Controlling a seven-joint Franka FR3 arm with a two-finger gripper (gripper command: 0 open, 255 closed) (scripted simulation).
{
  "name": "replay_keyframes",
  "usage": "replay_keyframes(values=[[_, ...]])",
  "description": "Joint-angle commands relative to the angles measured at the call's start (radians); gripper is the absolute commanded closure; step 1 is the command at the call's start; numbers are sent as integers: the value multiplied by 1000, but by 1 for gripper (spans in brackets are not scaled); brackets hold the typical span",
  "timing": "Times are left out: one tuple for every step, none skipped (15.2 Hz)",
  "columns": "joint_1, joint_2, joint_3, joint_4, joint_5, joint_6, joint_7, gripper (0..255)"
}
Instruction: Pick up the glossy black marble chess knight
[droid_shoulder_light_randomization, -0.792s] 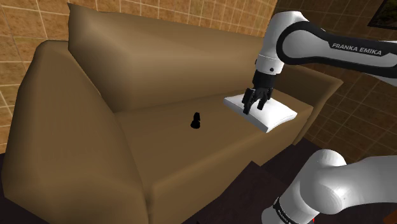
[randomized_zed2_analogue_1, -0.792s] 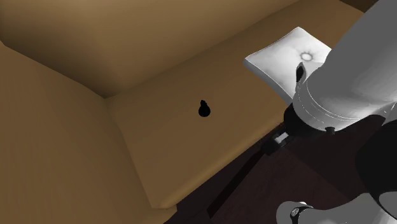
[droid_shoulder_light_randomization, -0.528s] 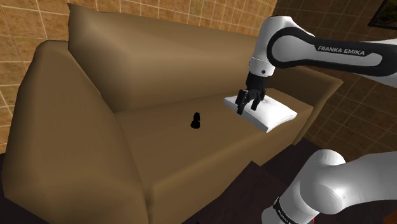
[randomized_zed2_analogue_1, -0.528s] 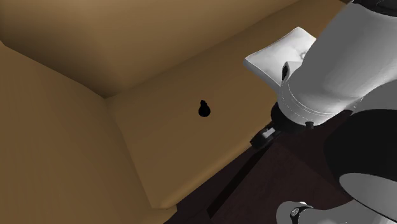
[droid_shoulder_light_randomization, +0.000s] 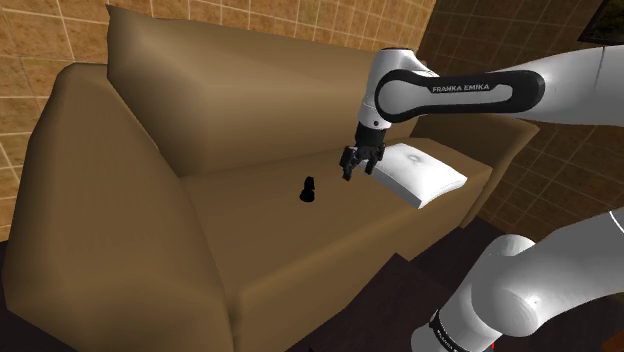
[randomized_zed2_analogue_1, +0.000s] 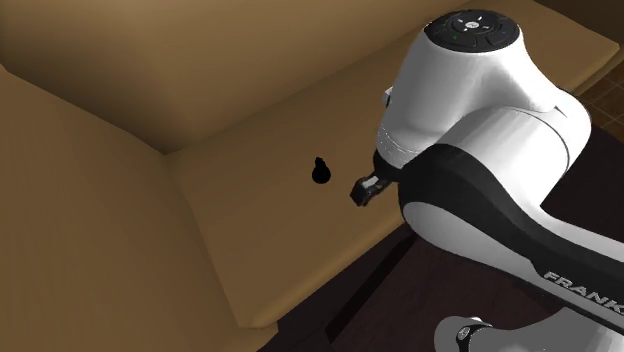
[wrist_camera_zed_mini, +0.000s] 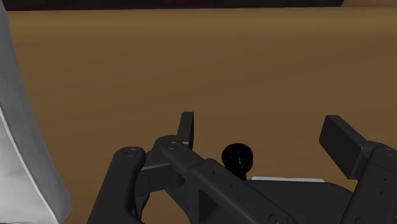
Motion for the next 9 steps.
replay_keyframes(values=[[1,75,-1,26,0,61,0,0],[2,112,-2,41,0,86,0,0],[2,148,-3,57,0,111,-1,0],[3,184,-4,75,0,135,-2,0],[3,221,-5,94,0,157,-2,0],[3,258,-6,114,0,179,-3,0],[3,294,-6,135,1,199,-4,0],[3,331,-7,158,2,217,-5,0],[3,368,-8,182,2,235,-6,0]])
